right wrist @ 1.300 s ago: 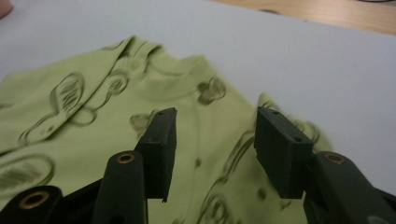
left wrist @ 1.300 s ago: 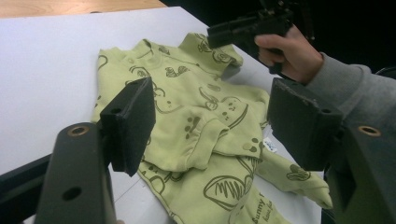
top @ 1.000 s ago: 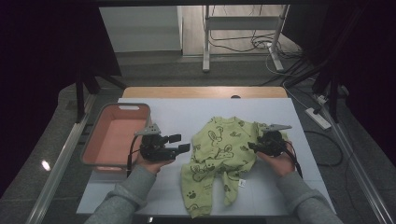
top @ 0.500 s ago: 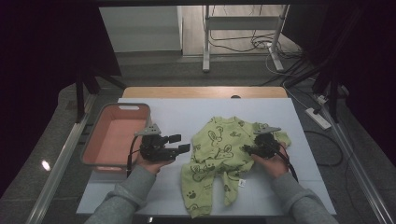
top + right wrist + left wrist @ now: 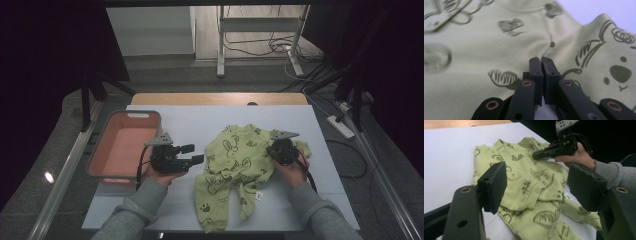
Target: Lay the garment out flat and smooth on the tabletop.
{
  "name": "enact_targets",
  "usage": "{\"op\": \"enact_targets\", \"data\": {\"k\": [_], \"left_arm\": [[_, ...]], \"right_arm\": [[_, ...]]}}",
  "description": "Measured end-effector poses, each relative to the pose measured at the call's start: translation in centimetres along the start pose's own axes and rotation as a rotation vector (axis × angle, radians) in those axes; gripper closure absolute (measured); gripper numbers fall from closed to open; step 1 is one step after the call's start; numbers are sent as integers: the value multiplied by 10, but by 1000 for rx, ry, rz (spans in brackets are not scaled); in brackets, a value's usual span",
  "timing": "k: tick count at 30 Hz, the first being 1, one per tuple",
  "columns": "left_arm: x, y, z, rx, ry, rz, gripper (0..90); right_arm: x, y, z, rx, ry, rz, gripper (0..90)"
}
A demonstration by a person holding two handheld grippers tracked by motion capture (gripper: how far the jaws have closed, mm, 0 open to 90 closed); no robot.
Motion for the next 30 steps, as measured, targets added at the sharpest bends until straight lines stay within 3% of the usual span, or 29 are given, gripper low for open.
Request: {"op": "enact_targets", "data": {"k": [7, 14, 20, 23, 26, 30], "left_arm": [[-1, 0, 1, 0, 0, 2, 319], [0, -1, 2, 4, -1, 4, 318], [1, -1, 3, 6, -1, -1, 318], [1, -2, 3, 7, -1, 1, 318], [1, -2, 4, 7, -2, 1, 318], [1, -1, 3, 8, -4, 0, 318]], "right_arm": [[-12, 18, -15, -35, -42, -45, 883], [-40, 35, -23, -81, -64, -15, 884], [-56, 49, -32, -91, -115, 4, 883], [-60, 51, -35, -105, -114, 10, 882], [-61, 50, -35, -114, -82, 2, 866], [-52, 47, -38, -213, 7, -41, 713]]}}
Point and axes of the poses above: each handheld gripper's, and its own axes: x roughly backward along the jaws, y roughly out of its top, z roughly to its left, the point moved 4 cm from there along -x, roughly forward along the jaws, and after that the axes turned 11 degrees about -y, right-handed, at the moved point
